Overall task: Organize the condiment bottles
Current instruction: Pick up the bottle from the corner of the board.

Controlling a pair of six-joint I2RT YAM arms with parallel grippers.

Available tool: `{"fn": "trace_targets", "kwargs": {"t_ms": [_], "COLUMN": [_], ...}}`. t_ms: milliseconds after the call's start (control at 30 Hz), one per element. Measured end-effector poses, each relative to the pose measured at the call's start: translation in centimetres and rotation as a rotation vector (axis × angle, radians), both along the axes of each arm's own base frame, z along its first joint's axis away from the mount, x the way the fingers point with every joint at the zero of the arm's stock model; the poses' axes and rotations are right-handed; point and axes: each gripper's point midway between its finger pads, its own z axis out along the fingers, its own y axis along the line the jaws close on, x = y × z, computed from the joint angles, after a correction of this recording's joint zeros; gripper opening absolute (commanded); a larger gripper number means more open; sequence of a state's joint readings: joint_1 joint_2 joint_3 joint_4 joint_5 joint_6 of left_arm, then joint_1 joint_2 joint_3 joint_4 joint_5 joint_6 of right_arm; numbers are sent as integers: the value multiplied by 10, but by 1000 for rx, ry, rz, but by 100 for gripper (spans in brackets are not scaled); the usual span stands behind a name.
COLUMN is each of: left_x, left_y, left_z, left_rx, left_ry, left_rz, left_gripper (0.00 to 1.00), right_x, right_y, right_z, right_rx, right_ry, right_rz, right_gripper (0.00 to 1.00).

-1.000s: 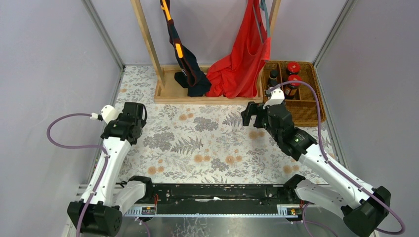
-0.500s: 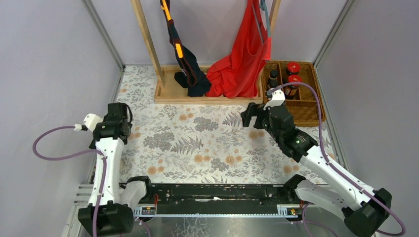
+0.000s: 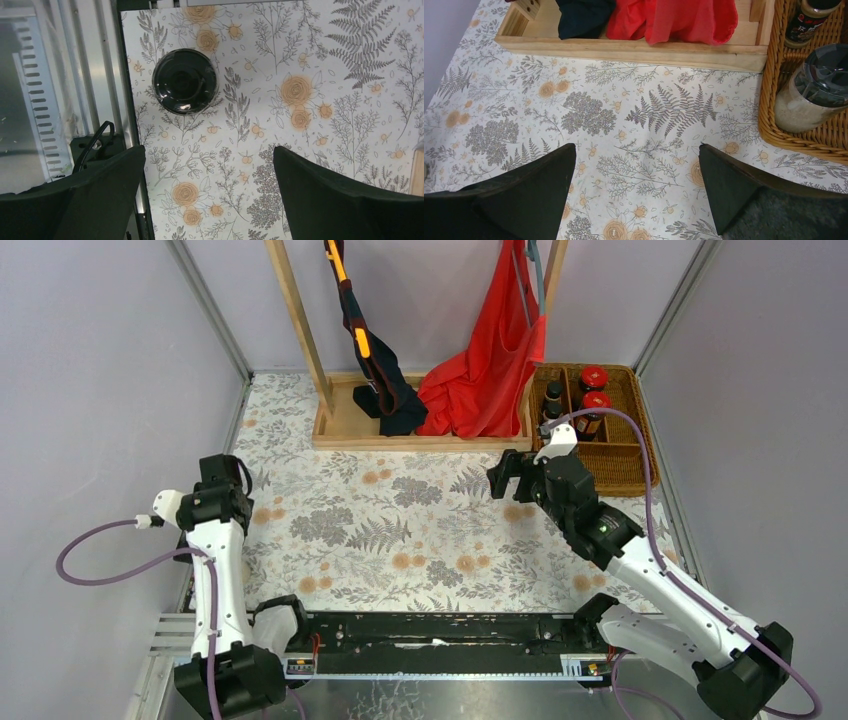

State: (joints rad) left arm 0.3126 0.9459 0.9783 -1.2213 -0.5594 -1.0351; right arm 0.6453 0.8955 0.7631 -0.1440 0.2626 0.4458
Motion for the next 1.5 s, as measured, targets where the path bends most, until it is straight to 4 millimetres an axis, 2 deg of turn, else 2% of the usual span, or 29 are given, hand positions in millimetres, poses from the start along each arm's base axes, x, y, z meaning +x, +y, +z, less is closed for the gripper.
{"fn": "trace_targets", "kwargs": {"t_ms": [200, 433, 833, 1000, 1500], "left_x": [-10, -14, -31, -37, -33], "left_y": [4, 8, 27, 28, 43], "left_z": [-4, -19, -28, -40, -43], "left_rx": [3, -30, -48, -85, -48], "left_ry": [13, 83, 126, 157, 158], "left_rz": [59, 116, 250, 285, 317], "left_gripper": [96, 96, 94, 94, 93], "right_x": [-1, -3, -5, -6, -8], "right_y": [0, 2, 1, 1, -1], "right_z": [3, 3, 2, 3, 1], "right_rx": [7, 11, 16, 21, 27], "right_ry": [-8, -4, -5, -10, -12], "right_rz": [3, 16, 18, 18, 17], "right_gripper": [100, 100, 100, 100, 100]}}
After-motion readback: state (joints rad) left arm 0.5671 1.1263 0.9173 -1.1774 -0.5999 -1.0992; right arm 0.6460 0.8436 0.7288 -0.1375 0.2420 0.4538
